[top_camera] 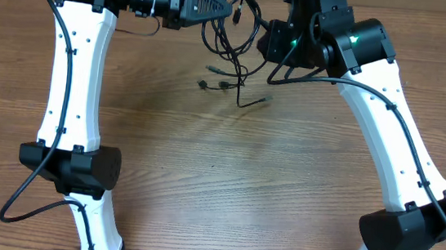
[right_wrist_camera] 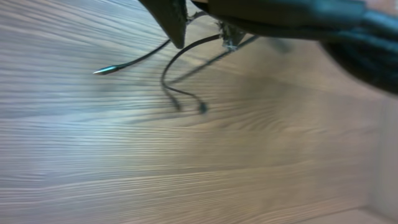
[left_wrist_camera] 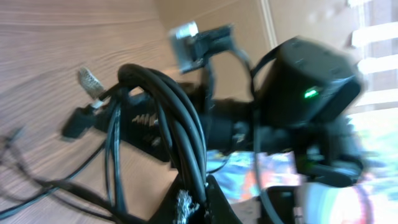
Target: Untangle cables
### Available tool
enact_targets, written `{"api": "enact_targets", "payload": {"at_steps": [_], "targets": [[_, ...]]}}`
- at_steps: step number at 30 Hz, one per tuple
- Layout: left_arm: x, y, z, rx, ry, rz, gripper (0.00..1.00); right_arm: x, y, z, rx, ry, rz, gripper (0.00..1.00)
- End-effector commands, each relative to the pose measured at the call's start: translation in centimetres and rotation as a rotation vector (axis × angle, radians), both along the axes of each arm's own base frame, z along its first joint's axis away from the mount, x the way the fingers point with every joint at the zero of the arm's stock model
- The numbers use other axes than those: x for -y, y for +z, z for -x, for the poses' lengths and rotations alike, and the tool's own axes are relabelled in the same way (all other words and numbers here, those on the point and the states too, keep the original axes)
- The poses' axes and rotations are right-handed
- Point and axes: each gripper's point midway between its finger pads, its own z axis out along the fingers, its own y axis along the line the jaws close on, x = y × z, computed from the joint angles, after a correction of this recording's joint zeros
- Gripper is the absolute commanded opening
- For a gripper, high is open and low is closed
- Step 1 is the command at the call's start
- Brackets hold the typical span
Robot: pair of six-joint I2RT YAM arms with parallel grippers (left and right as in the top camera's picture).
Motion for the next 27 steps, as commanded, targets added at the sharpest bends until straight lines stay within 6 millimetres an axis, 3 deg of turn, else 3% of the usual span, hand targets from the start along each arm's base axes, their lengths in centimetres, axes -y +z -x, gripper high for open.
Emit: {"api": "enact_targets", "payload": {"at_steps": [1,5,9,13,17,22,27], "targets": [[-1.2,-1.2,0.4,0.197,0.018,-0.189,0.04,4.4,-0.4,-1.8,0.050,-0.148,0.155,0.14],[-1.6,-4.0,1.1,0.231,-0.021,-0.333,0.04,6.6,-0.7,-2.1,0.044,-0.192,0.206,0.09],[-1.8,-6.1,2.4,0.298,-0.116,-0.450,0.04,7.0,-1.0,-1.8,0.020,-0.184,0.204,0.04],[-1.1,-7.1,3.2,0.330,-0.180,-0.496,0.04,4.8,-1.2,-0.5,-0.009,-0.024,0.145,0.04],[-0.8,-7.6,3.4,0.354,-0.206,-0.536,0.04,3.8,-1.7,1.1,-0.071,0.044,0.104,0.04],[-0.8,-7.7,3.2,0.361,-0.203,-0.545,0.04,0.6,-1.2,3.5,-0.088,0.263,0.004,0.04],[-1.2,-8.0,3.2,0.353,-0.200,-0.569,0.05,1.0,-1.4,3.7,-0.091,0.279,0.029,0.04]]}}
